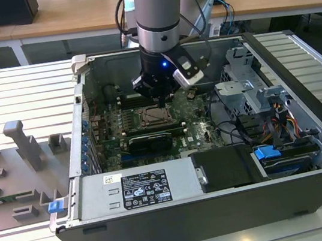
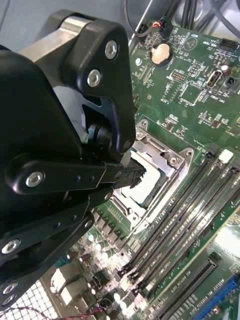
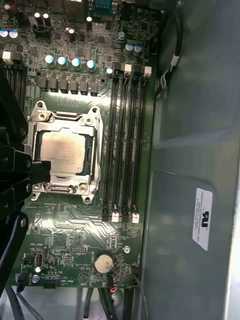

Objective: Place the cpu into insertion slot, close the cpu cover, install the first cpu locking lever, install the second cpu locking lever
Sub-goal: 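Install the second cpu locking lever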

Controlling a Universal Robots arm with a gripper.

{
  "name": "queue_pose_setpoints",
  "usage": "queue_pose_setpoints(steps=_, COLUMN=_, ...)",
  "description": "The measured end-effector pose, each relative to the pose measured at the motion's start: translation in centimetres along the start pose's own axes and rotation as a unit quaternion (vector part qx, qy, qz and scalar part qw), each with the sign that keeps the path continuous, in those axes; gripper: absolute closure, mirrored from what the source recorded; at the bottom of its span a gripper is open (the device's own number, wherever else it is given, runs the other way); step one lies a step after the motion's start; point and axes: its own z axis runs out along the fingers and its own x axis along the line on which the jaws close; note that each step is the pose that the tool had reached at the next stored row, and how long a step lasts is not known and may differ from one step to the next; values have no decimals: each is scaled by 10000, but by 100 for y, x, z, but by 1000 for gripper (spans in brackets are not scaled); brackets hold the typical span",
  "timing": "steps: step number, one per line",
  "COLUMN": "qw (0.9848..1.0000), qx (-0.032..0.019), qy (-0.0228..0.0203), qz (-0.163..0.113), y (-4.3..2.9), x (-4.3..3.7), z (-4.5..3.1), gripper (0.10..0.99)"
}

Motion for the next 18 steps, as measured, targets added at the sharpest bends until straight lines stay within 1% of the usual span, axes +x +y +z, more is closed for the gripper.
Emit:
queue_pose_setpoints(steps=3, qw=10000, qx=-1, qy=0, qz=0, y=-36, x=3, z=-4, gripper=980)
queue_pose_setpoints(steps=7, qw=10000, qx=-5, qy=9, qz=1, y=-107, x=8, z=-11, gripper=980)
queue_pose_setpoints(steps=8, qw=10000, qx=-20, qy=19, qz=2, y=-133, x=10, z=-14, gripper=980)
queue_pose_setpoints(steps=11, qw=10000, qx=-80, qy=14, qz=4, y=-167, x=13, z=-17, gripper=980)
queue_pose_setpoints(steps=14, qw=10000, qx=-84, qy=14, qz=4, y=-186, x=14, z=-17, gripper=980)
queue_pose_setpoints(steps=18, qw=9999, qx=-102, qy=13, qz=4, y=-254, x=20, z=-21, gripper=980)
